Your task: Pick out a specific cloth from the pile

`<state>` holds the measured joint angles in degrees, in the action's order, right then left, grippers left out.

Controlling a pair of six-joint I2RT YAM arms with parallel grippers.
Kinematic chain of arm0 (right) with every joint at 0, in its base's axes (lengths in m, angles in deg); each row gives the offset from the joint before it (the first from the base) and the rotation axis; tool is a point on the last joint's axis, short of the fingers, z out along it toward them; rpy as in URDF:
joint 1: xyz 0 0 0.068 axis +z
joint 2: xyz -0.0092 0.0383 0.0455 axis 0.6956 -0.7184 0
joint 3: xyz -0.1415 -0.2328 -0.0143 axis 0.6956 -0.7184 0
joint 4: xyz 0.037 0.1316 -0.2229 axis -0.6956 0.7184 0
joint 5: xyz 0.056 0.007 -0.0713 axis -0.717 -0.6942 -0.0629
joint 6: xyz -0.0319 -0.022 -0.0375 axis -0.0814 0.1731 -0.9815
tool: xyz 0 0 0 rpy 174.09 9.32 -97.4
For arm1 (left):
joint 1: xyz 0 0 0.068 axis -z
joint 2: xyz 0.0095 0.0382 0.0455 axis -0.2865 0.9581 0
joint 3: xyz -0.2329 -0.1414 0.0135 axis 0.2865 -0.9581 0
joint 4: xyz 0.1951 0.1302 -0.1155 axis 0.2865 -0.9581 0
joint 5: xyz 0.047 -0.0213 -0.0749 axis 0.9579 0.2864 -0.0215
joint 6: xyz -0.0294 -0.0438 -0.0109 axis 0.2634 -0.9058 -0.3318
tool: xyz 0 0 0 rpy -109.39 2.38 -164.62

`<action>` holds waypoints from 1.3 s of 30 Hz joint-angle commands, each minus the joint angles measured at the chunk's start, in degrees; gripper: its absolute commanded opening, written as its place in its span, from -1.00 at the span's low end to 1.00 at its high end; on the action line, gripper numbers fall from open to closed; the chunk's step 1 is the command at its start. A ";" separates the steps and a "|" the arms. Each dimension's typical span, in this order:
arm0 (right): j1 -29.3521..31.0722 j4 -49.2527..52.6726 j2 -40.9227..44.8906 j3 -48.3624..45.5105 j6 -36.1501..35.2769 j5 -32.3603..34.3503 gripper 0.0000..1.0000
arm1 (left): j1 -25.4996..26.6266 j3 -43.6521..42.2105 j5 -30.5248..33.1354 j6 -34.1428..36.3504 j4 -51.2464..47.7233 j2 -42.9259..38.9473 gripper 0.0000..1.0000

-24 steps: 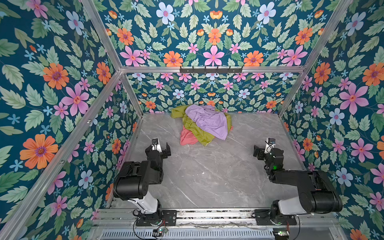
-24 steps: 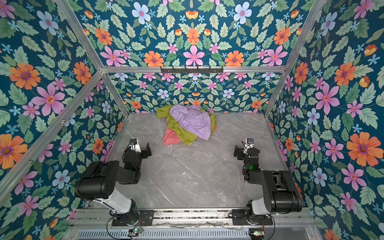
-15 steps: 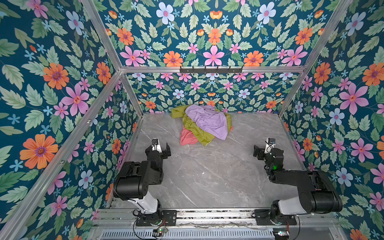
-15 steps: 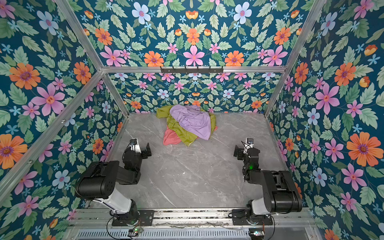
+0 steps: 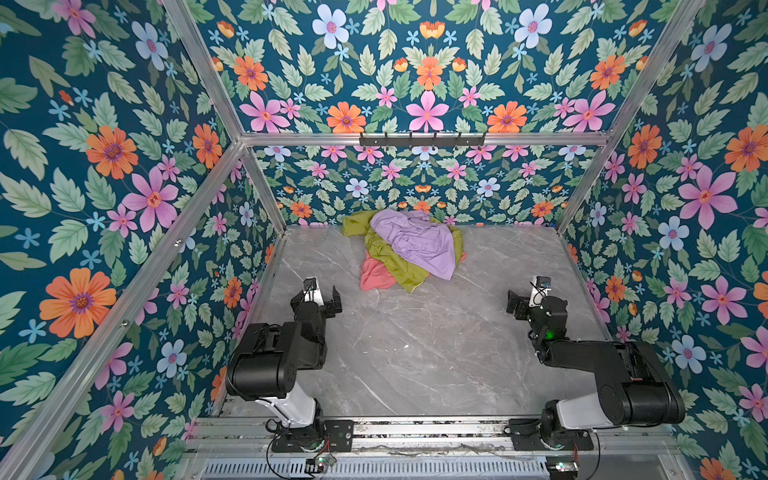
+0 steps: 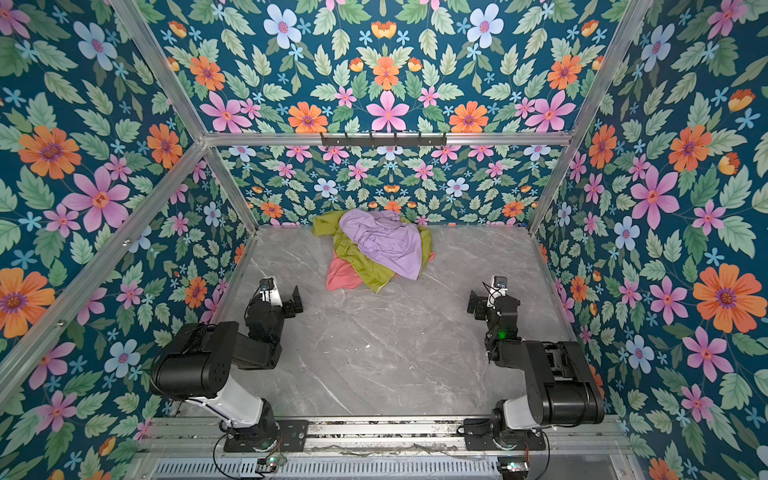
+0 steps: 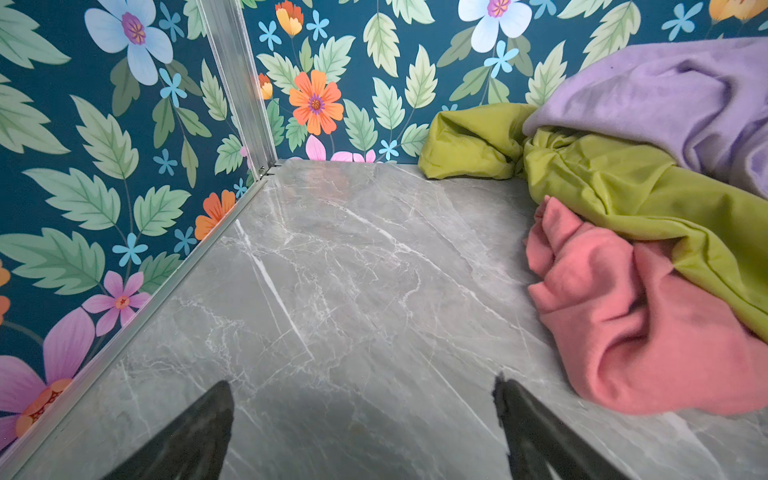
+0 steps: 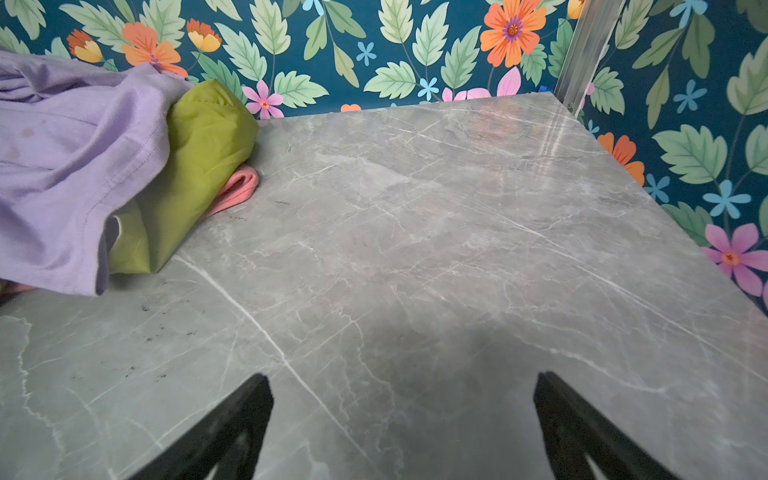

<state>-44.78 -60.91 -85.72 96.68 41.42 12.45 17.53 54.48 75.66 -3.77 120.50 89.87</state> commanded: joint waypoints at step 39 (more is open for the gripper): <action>0.30 20.13 12.29 4.93 3.58 4.38 0.99 | 0.17 3.00 2.66 -0.59 -11.34 -9.23 1.00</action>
<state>-44.76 -46.09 -75.10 100.74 43.02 15.20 17.66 56.16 77.38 -3.82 114.90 82.18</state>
